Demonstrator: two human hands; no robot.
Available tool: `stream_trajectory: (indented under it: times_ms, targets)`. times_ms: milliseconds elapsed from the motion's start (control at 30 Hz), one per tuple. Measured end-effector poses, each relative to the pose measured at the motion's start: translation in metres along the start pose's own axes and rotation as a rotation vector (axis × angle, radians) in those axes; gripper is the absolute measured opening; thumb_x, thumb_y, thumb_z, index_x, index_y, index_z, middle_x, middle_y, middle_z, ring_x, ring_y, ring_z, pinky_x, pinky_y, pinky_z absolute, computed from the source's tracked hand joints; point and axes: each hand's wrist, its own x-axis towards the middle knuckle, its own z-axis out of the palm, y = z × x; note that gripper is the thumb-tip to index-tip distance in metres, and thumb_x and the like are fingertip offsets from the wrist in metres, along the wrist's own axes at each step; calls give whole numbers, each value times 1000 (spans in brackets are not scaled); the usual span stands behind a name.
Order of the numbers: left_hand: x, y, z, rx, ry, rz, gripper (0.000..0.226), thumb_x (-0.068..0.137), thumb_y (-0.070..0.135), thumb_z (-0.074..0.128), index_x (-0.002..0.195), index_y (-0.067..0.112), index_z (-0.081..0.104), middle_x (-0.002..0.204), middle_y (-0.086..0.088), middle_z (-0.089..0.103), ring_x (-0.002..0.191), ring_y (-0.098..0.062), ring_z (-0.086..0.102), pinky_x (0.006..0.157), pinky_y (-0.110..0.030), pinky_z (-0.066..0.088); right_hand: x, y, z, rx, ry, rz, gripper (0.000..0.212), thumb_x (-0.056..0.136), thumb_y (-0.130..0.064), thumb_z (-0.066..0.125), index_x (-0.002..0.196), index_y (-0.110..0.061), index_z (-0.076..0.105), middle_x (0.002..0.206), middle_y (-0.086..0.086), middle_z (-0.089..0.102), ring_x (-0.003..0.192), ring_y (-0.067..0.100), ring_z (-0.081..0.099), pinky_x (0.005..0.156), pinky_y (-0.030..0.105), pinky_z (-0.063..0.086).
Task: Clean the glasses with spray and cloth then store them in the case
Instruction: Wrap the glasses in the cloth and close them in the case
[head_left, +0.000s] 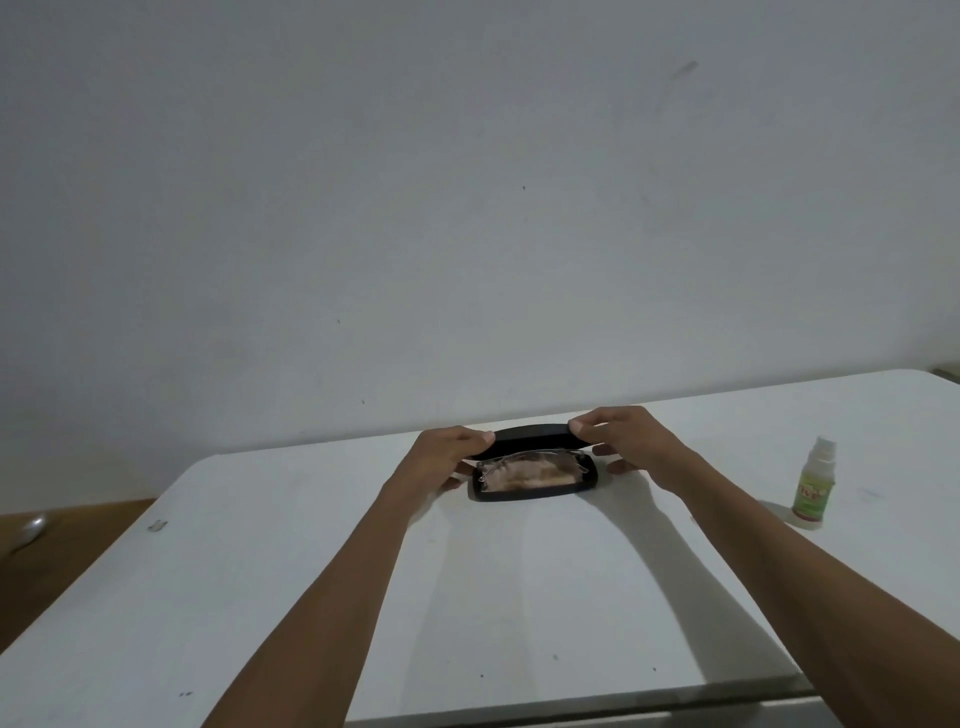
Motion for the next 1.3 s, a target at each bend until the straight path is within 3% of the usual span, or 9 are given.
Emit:
stream_trajectory:
  times_ms: [267,467,567,633,767,867,1033,1200,1300]
  targets:
    - [-10,-27,-1,-60,-23,141,36,80,19,84,115,17,76,108,3,77,100,-10,72,81,-16,51,-16,30,4,-47,44,-219,12,84,-25,82,94,-30,81,95,-9,79,99,15,72,85,27,50]
    - [-13,-44,2,-65,8,218,45,70,-3,87,112,11,77,112,-10,74,99,-23,71,81,-28,60,-28,41,9,-223,64,-305,21,81,-21,84,95,-35,77,99,-5,76,93,20,70,85,36,54]
    - [-17,-46,6,95,62,298,48,72,4,88,116,20,76,111,3,76,101,-11,70,81,-11,52,-32,40,11,-261,64,-326,26,83,-17,81,100,-36,74,101,-13,75,92,9,69,80,23,50]
    - [-18,-48,7,140,79,327,50,71,9,90,117,25,76,110,8,76,102,-8,70,82,-10,48,-35,40,14,-326,59,-345,33,83,-18,80,111,-33,73,104,-15,74,94,3,69,82,19,48]
    - [-19,-50,9,153,121,340,51,70,10,90,118,25,76,107,8,77,99,-13,71,84,-15,51,-37,38,22,-394,74,-338,37,78,-25,81,112,-32,70,100,-9,73,93,9,68,83,28,53]
    - [-20,-49,9,231,127,358,51,74,16,89,121,27,74,109,12,76,99,-4,70,87,-16,52,-32,34,26,-486,91,-355,28,78,-27,79,103,-30,66,96,-3,70,93,18,65,82,35,52]
    - [0,-40,10,244,170,382,48,78,14,84,124,21,72,111,11,74,99,-3,68,88,-18,51,-6,28,24,-456,98,-353,27,80,-23,80,103,-26,66,101,-1,71,96,20,66,84,37,53]
    - [41,-36,4,275,211,395,43,80,8,83,120,18,72,106,15,70,94,6,64,80,-4,45,36,21,35,-483,148,-378,27,83,-17,77,107,-19,66,97,-3,67,88,17,61,70,19,42]
    - [64,-37,-1,306,220,402,42,80,5,82,119,15,72,106,11,72,96,2,66,79,-5,46,60,21,42,-497,159,-369,25,86,-15,73,109,-20,64,101,-5,67,91,15,61,69,13,39]
